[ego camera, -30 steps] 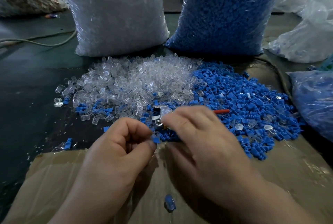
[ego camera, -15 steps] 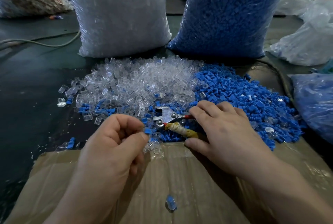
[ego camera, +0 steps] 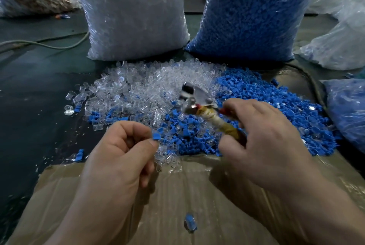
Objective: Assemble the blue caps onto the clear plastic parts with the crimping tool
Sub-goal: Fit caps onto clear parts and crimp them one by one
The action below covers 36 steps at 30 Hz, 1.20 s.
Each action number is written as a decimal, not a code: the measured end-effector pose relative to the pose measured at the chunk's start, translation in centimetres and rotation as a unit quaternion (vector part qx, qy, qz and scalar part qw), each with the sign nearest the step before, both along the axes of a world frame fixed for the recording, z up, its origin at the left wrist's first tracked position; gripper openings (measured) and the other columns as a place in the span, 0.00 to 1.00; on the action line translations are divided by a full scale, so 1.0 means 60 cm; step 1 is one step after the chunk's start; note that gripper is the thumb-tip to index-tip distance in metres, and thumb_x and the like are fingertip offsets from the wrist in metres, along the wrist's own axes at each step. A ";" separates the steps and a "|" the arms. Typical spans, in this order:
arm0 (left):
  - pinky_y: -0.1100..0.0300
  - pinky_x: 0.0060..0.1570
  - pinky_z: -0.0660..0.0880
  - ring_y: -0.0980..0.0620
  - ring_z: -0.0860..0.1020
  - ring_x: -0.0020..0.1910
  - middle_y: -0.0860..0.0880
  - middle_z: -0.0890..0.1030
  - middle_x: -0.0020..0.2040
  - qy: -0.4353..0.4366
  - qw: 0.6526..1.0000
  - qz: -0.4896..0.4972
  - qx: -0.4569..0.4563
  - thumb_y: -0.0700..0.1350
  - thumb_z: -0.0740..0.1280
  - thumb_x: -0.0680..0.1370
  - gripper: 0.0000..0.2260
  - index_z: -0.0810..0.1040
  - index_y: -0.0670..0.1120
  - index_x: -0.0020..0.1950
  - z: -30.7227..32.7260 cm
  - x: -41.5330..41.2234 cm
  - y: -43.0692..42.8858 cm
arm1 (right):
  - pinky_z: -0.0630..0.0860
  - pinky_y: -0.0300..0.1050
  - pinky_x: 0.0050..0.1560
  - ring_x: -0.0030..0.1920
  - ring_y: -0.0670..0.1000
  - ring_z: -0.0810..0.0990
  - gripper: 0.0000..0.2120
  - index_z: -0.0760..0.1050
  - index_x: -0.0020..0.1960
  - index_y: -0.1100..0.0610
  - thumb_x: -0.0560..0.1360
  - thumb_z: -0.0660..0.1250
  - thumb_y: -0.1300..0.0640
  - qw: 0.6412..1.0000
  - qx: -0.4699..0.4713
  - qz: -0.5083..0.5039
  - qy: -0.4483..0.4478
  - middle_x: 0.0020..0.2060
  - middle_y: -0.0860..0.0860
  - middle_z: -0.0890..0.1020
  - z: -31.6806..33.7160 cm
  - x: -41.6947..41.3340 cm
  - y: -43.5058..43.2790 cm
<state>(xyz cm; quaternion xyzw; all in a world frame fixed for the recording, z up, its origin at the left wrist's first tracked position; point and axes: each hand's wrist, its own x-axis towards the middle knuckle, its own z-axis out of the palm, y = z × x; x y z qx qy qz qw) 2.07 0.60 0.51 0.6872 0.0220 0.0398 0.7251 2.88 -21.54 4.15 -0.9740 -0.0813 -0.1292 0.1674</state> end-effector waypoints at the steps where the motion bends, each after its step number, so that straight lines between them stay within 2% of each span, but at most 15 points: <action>1: 0.62 0.19 0.66 0.51 0.69 0.23 0.48 0.74 0.26 0.000 1.000 -0.001 0.000 0.36 0.73 0.73 0.12 0.80 0.55 0.39 0.000 -0.001 0.000 | 0.65 0.41 0.42 0.42 0.44 0.70 0.22 0.71 0.60 0.47 0.68 0.56 0.43 1.000 0.016 0.010 -0.010 0.42 0.42 0.73 0.003 -0.005 0.004; 4: 0.63 0.19 0.66 0.52 0.70 0.23 0.48 0.74 0.27 -0.002 1.000 -0.003 -0.018 0.34 0.70 0.74 0.15 0.80 0.55 0.38 0.006 -0.002 -0.003 | 0.63 0.34 0.38 0.40 0.41 0.70 0.18 0.69 0.57 0.45 0.69 0.58 0.42 0.998 0.005 0.056 -0.007 0.41 0.40 0.71 0.007 -0.022 0.015; 6: 0.64 0.18 0.65 0.54 0.71 0.23 0.48 0.74 0.28 -0.004 0.999 -0.004 -0.040 0.35 0.75 0.69 0.13 0.80 0.54 0.37 0.011 -0.001 -0.005 | 0.67 0.35 0.39 0.42 0.44 0.72 0.20 0.71 0.58 0.46 0.69 0.59 0.41 0.996 -0.022 0.081 -0.005 0.43 0.41 0.73 0.003 -0.032 0.016; 9: 0.65 0.18 0.65 0.55 0.71 0.23 0.47 0.75 0.30 -0.018 0.998 -0.003 -0.053 0.40 0.70 0.68 0.07 0.81 0.53 0.38 0.006 0.001 -0.002 | 0.70 0.38 0.46 0.49 0.46 0.74 0.24 0.71 0.63 0.48 0.69 0.59 0.40 0.994 -0.043 0.102 0.019 0.49 0.42 0.76 -0.002 -0.035 0.015; 13: 0.65 0.19 0.65 0.55 0.71 0.23 0.48 0.76 0.30 -0.030 0.999 -0.012 -0.035 0.41 0.69 0.69 0.06 0.80 0.53 0.41 0.000 -0.001 0.002 | 0.71 0.40 0.52 0.54 0.45 0.72 0.26 0.68 0.66 0.46 0.70 0.58 0.38 0.991 -0.031 0.120 0.046 0.53 0.40 0.74 0.000 -0.033 0.011; 17: 0.65 0.19 0.66 0.56 0.72 0.23 0.50 0.77 0.31 -0.045 0.999 -0.007 -0.008 0.41 0.69 0.70 0.08 0.80 0.55 0.41 0.000 -0.003 0.003 | 0.72 0.41 0.52 0.54 0.45 0.72 0.27 0.66 0.66 0.45 0.70 0.58 0.37 0.990 -0.022 0.130 0.049 0.53 0.39 0.73 0.005 -0.034 0.008; 22: 0.63 0.20 0.67 0.54 0.71 0.23 0.51 0.78 0.32 -0.057 0.998 -0.003 0.032 0.42 0.69 0.69 0.09 0.80 0.57 0.42 0.005 -0.005 0.005 | 0.66 0.37 0.55 0.56 0.43 0.70 0.28 0.64 0.68 0.43 0.70 0.56 0.35 0.988 -0.047 0.134 0.066 0.56 0.38 0.72 0.002 -0.032 0.008; 24: 0.63 0.21 0.68 0.55 0.71 0.24 0.51 0.79 0.32 -0.062 0.997 -0.004 0.041 0.42 0.70 0.69 0.08 0.80 0.57 0.42 0.008 -0.006 0.003 | 0.67 0.37 0.53 0.54 0.44 0.72 0.27 0.67 0.66 0.43 0.71 0.56 0.35 0.987 -0.060 0.136 0.057 0.54 0.38 0.74 0.002 -0.031 0.008; 27: 0.66 0.23 0.70 0.57 0.72 0.26 0.52 0.79 0.32 -0.079 0.994 -0.009 0.074 0.44 0.72 0.69 0.08 0.80 0.57 0.42 0.013 -0.010 -0.001 | 0.74 0.40 0.46 0.46 0.46 0.76 0.25 0.73 0.61 0.45 0.70 0.56 0.34 0.988 -0.072 0.131 0.032 0.46 0.40 0.78 0.003 -0.029 0.009; 30: 0.67 0.23 0.69 0.58 0.72 0.26 0.51 0.79 0.33 -0.079 0.994 -0.007 0.073 0.46 0.79 0.69 0.10 0.81 0.57 0.43 0.015 -0.012 -0.003 | 0.69 0.35 0.41 0.41 0.44 0.75 0.24 0.77 0.57 0.46 0.70 0.57 0.34 0.989 -0.060 0.135 0.026 0.40 0.39 0.77 0.006 -0.027 0.007; 32: 0.66 0.22 0.68 0.57 0.71 0.25 0.51 0.78 0.31 -0.076 0.995 -0.004 0.066 0.44 0.78 0.69 0.10 0.81 0.57 0.43 0.015 -0.013 -0.004 | 0.69 0.37 0.39 0.38 0.44 0.76 0.22 0.78 0.54 0.46 0.69 0.58 0.34 0.988 -0.051 0.143 0.020 0.38 0.39 0.77 0.007 -0.027 0.005; 34: 0.66 0.22 0.68 0.57 0.71 0.25 0.52 0.78 0.30 -0.077 0.994 0.002 0.078 0.44 0.71 0.68 0.08 0.81 0.58 0.43 0.015 -0.013 -0.004 | 0.70 0.38 0.39 0.38 0.42 0.75 0.20 0.77 0.52 0.45 0.70 0.59 0.34 0.989 -0.035 0.143 0.020 0.38 0.38 0.76 0.007 -0.029 0.004; 36: 0.63 0.23 0.70 0.57 0.72 0.25 0.53 0.78 0.30 -0.073 0.992 0.016 0.099 0.45 0.72 0.69 0.08 0.80 0.59 0.42 0.014 -0.011 -0.002 | 0.71 0.39 0.42 0.41 0.42 0.76 0.22 0.76 0.54 0.44 0.70 0.58 0.31 0.991 -0.035 0.130 0.015 0.41 0.37 0.77 0.003 -0.029 0.001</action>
